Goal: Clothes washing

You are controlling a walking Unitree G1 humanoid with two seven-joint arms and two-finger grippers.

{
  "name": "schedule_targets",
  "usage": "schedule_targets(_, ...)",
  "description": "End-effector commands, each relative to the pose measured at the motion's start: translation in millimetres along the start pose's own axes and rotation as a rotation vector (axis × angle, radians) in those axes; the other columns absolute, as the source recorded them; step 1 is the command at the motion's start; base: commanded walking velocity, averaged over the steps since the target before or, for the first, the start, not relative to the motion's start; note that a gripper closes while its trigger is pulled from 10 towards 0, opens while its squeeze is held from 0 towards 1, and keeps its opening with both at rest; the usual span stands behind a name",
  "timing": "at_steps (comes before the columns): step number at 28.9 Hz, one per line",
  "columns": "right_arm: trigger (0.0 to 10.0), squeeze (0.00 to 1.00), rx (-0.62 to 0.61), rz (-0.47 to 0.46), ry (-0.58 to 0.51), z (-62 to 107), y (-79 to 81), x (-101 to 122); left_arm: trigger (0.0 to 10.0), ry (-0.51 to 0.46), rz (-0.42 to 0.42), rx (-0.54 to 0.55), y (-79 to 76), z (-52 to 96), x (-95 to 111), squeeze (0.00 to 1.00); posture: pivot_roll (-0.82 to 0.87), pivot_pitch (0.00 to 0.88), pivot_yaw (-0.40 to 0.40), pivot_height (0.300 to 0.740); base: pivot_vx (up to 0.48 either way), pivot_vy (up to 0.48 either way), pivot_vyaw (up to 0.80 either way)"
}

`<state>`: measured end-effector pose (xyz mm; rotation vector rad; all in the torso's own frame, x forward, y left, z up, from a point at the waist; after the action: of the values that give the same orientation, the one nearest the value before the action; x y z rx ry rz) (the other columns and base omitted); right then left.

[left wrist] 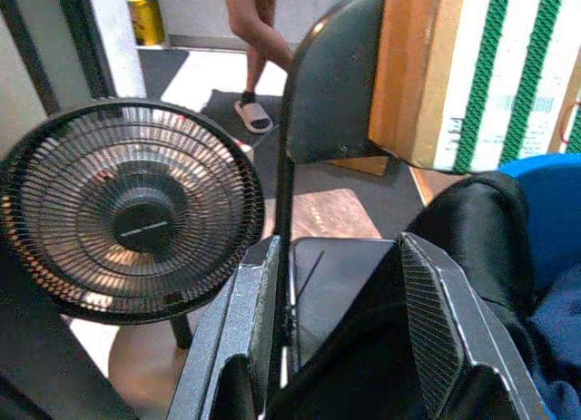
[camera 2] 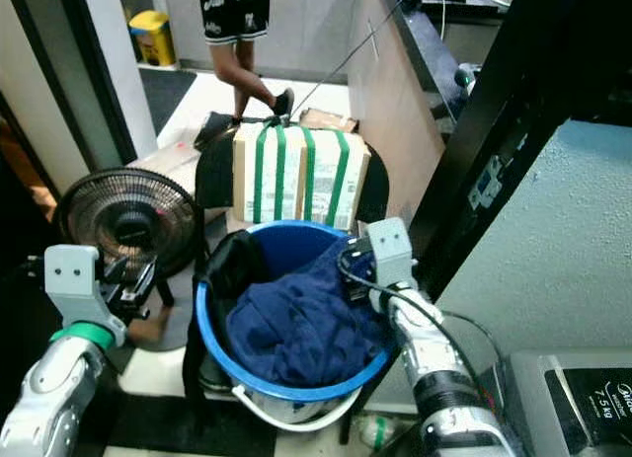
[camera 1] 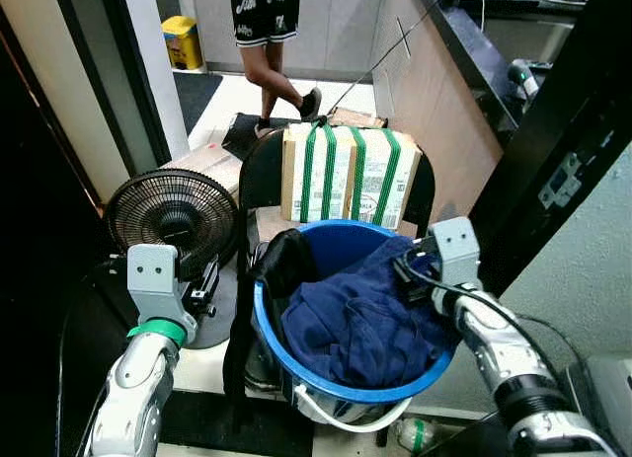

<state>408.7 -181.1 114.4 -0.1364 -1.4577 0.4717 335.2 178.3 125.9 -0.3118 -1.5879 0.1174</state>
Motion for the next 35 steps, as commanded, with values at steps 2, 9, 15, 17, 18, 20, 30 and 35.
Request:
schedule_targets(2, 10.0, 0.00, 0.063, -0.041, -0.040, 0.1, 6.8, 4.9, 10.0, 0.026, 0.008, -0.015, -2.2, 3.2, -5.9, 0.00, 0.03, 0.072, 0.025, 0.740, 0.000, 0.000, 0.00)
schedule_targets(9, 10.0, 0.00, 0.249, -0.201, -0.242, 2.6, 36.0, 43.3, 10.0, 0.031, 0.002, -0.031, -4.0, 3.5, -5.7, 0.00, 0.03, 0.080, 0.036, 0.740, 0.000, 0.000, 0.00)
schedule_targets(15, 10.0, 0.00, 0.319, -0.179, -0.322, 7.6, 49.0, 56.5, 10.0, 0.036, -0.003, -0.044, -5.4, 4.0, -5.0, 0.00, 0.03, 0.078, 0.040, 0.740, 0.000, 0.000, 0.00)
schedule_targets(17, 10.0, 0.00, 0.306, -0.168, -0.330, 7.5, 47.6, 56.9, 10.0, 0.037, -0.004, -0.048, -5.6, 4.1, -4.9, 0.00, 0.03, 0.078, 0.040, 0.740, 0.000, 0.000, 0.00)
schedule_targets(18, 10.0, 0.00, 0.306, -0.168, -0.330, 7.5, 47.6, 56.9, 10.0, 0.037, -0.004, -0.048, -5.6, 4.1, -4.9, 0.00, 0.03, 0.078, 0.040, 0.740, 0.000, 0.000, 0.00)
schedule_targets(20, 10.0, 0.00, 0.202, -0.182, -0.369, 9.3, 30.3, 60.1, 10.0, 0.035, -0.005, -0.056, -6.4, 4.3, -3.9, 0.00, 0.04, 0.073, 0.034, 0.740, 0.000, 0.000, 0.00)
schedule_targets(30, 10.0, 0.00, 0.067, -0.247, -0.386, 36.9, -1.5, 36.5, 10.0, 0.032, 0.002, -0.070, -8.0, 5.6, -2.9, 0.00, 0.04, 0.063, 0.031, 0.740, 0.000, 0.000, 0.00)
schedule_targets(35, 10.0, 1.00, 0.103, -0.212, -0.378, 45.6, 4.0, 26.4, 10.0, 0.041, 0.002, -0.085, -11.2, 6.0, -4.4, 0.00, 0.04, 0.062, 0.039, 0.740, 0.000, 0.000, 0.00)
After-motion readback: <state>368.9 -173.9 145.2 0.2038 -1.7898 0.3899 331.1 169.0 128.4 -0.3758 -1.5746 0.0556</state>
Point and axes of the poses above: a point about 5 cm out from each wrist's last joint towards the gripper, its own z axis pointing back from the gripper into the wrist, its own x axis along the axis of the wrist's last joint, y = z × x, the point moved 5 cm from there along -z, pointing out of the wrist towards the gripper, and after that the axes turned 13 degrees about z, right-handed, at the moved point
